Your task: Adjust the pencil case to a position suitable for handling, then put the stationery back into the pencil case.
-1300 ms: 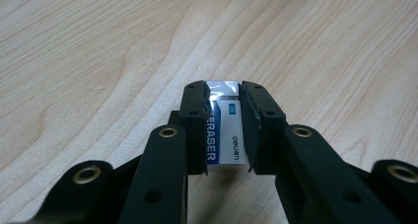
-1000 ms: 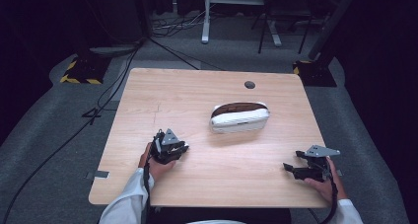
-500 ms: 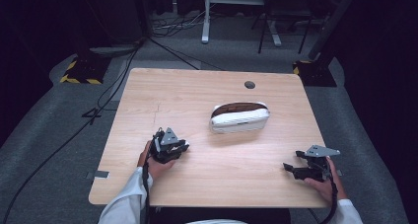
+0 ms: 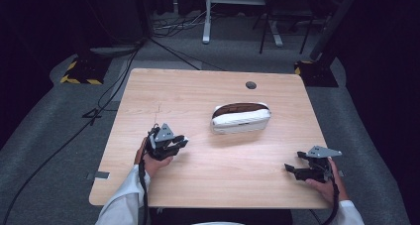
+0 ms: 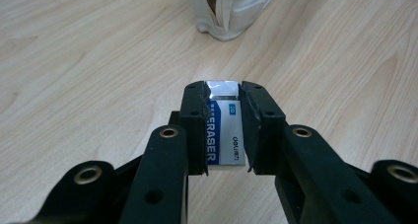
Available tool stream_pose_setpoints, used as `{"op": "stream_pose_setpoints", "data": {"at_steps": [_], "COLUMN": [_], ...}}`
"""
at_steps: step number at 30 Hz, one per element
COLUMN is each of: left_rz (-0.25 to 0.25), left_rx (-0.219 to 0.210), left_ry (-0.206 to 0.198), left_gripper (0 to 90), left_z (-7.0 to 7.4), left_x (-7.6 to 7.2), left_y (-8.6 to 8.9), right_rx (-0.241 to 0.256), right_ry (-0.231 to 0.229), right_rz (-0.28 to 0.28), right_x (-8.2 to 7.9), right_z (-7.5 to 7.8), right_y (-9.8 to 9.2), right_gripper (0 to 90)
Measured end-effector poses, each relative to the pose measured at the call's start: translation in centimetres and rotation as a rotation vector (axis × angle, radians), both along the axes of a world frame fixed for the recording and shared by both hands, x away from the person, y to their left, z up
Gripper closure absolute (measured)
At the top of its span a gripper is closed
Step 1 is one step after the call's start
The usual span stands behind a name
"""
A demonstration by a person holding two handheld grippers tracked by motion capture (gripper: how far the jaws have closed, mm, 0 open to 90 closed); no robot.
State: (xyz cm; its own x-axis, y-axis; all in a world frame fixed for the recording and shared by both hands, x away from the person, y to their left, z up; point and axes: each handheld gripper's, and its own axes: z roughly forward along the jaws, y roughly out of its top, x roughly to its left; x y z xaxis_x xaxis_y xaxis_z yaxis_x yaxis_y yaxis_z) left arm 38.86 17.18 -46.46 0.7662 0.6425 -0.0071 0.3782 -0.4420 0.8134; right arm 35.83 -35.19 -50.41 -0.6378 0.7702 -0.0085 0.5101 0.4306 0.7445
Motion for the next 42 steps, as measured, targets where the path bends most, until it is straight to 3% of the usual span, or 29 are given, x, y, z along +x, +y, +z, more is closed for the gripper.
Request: {"op": "stream_pose_setpoints", "data": {"at_steps": [4, 20, 42], "left_rz": [-0.007, -0.045, -0.074], "left_rx": [-0.011, -0.051, -0.087], "left_ry": [0.003, -0.051, -0.108], "left_gripper": [73.0, 73.0, 73.0], "left_z": [0.3, 3.5, 6.5], "left_x": [0.3, 2.3, 3.6], "left_y": [-0.2, -2.1, -4.3], "right_rx": [0.0, 0.001, 0.002], "right_ry": [0.0, 0.003, 0.003], "right_rz": [0.0, 0.0, 0.0], "right_x": [0.0, 0.0, 0.0], "right_z": [0.0, 0.0, 0.0], "right_y": [0.0, 0.0, 0.0], "right_gripper": [21.8, 21.8, 21.7]}}
